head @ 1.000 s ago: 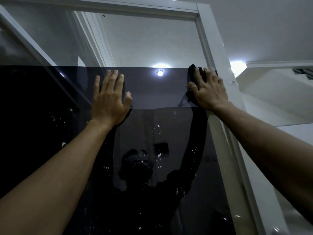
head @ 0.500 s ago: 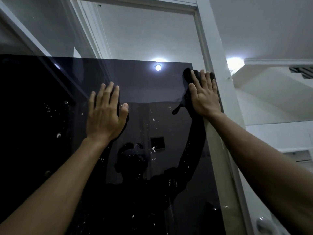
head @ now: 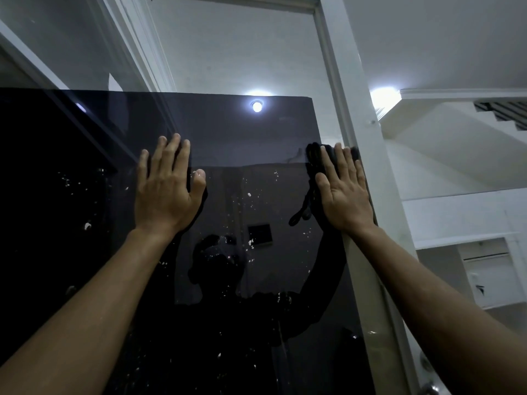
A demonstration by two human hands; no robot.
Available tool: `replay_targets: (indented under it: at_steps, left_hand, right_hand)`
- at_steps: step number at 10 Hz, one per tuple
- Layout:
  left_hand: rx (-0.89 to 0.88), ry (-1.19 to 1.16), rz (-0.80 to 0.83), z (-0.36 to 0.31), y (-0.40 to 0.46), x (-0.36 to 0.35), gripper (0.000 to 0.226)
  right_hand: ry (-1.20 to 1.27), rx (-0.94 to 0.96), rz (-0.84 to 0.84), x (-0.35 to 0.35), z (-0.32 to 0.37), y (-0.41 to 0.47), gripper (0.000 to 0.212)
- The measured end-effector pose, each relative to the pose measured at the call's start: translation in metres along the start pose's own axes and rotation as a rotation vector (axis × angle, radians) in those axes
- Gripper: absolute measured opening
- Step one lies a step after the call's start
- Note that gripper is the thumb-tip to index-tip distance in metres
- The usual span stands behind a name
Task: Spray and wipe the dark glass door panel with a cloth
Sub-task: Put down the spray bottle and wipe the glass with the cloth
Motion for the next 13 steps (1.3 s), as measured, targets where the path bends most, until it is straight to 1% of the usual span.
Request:
replay_targets:
  at_steps: [2,4,5,7,9,11,13]
  left_hand:
    - [0.004,-0.046,0.03,0.003,0.001,0.003,0.071]
    - [-0.122,-0.005,0.067,0.011,-0.002,0.008,0.067]
    - [-0.114,0.017,0.063,0.01,-0.003,0.006,0.067]
    - [-0.127,0.017,0.068,0.01,-0.004,0.004,0.068]
    - [-0.123,0.016,0.09,0.012,-0.005,0.002,0.069]
    - [-0.12,0.014,0.097,0.012,-0.004,0.003,0.07]
    - [-0.117,-0.006,0.091,0.012,-0.006,0.003,0.069]
  right_hand:
    - [-0.006,-0.005,-0.004,-0.002,0.001,-0.002,0.066]
    - [-0.008,-0.047,-0.028,-0.003,0.005,-0.001,0.065]
    - [-0.023,-0.067,-0.046,-0.007,0.022,0.0,0.066]
    - [0.001,-0.041,-0.043,-0.025,0.068,0.0,0.068]
    - [0.031,-0.017,-0.013,-0.032,0.079,-0.004,0.073]
    - [0.036,-0.004,-0.008,-0.031,0.087,-0.007,0.072]
    - [0.033,0.04,-0.006,-0.037,0.116,-0.015,0.07]
Point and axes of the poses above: each hand's wrist, its own y-axis towards the middle knuckle, its own x-axis out of the back of the hand, z = x × y, the point moved 6 cm from there along y, towards the middle knuckle, and after that the axes turned 12 degrees about -z, right-handed, at the moved point
